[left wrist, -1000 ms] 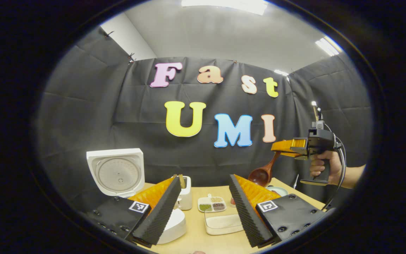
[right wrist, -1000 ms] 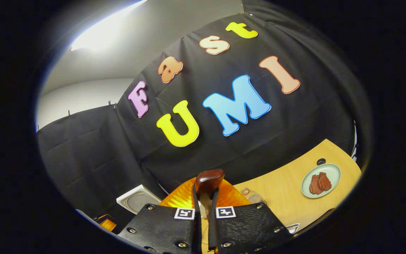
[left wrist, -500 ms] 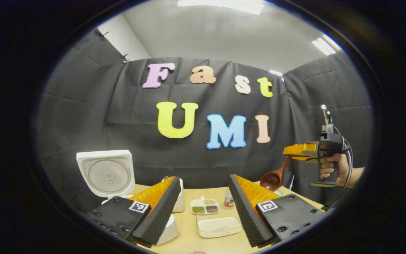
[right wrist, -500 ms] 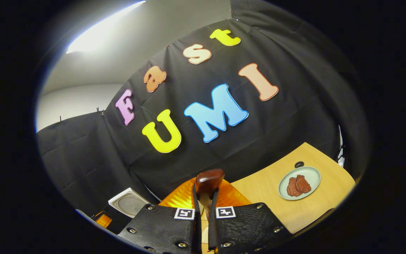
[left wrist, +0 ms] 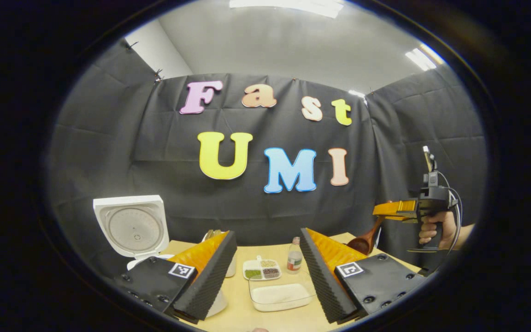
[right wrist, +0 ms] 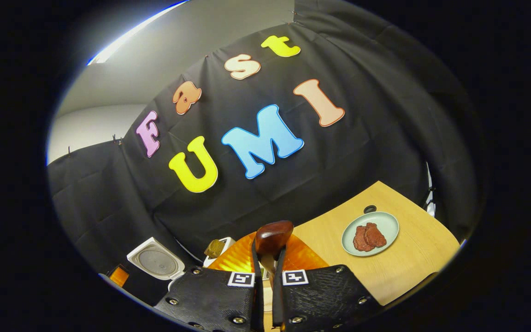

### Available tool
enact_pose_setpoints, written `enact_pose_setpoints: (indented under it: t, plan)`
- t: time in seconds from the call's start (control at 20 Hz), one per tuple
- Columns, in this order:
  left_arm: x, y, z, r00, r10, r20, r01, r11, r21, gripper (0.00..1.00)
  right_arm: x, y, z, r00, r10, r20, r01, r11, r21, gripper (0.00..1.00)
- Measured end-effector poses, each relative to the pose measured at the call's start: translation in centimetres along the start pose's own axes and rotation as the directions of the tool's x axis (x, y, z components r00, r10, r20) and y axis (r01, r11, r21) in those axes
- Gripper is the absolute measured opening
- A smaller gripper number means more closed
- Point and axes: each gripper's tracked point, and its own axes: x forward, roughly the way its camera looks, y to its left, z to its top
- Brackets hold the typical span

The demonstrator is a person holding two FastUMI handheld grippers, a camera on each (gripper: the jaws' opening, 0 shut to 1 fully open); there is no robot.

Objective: Close the left gripper, press the button to open the rice cooker; take a wooden spoon from the chopstick holder with the right hand, scoop a spoonful of rice and pour it into the rice cooker, then put the wooden spoon back into the chopstick holder.

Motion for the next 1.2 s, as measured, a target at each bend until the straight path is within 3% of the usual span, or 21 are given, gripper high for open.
enact_pose_setpoints:
  t: [0.55,0.9,1.2]
  plan:
    - [-0.1,0.3,0.7,1.000,0.020,0.009,-0.020,1.000,0.001,0.96,0.5,-3.3,-4.7,0.993,-0.088,-0.076,0.084,0.995,-0.058,0.07]
    - [-0.3,0.7,2.3,0.999,0.040,0.030,-0.040,0.999,0.012,0.96,1.7,-5.1,-8.7,0.976,-0.164,-0.144,0.143,0.979,-0.149,0.07]
    - [-0.8,0.8,1.0,0.998,0.070,-0.005,-0.070,0.997,-0.014,0.96,2.2,-6.8,-12.7,0.957,-0.209,-0.200,0.168,0.964,-0.206,0.07]
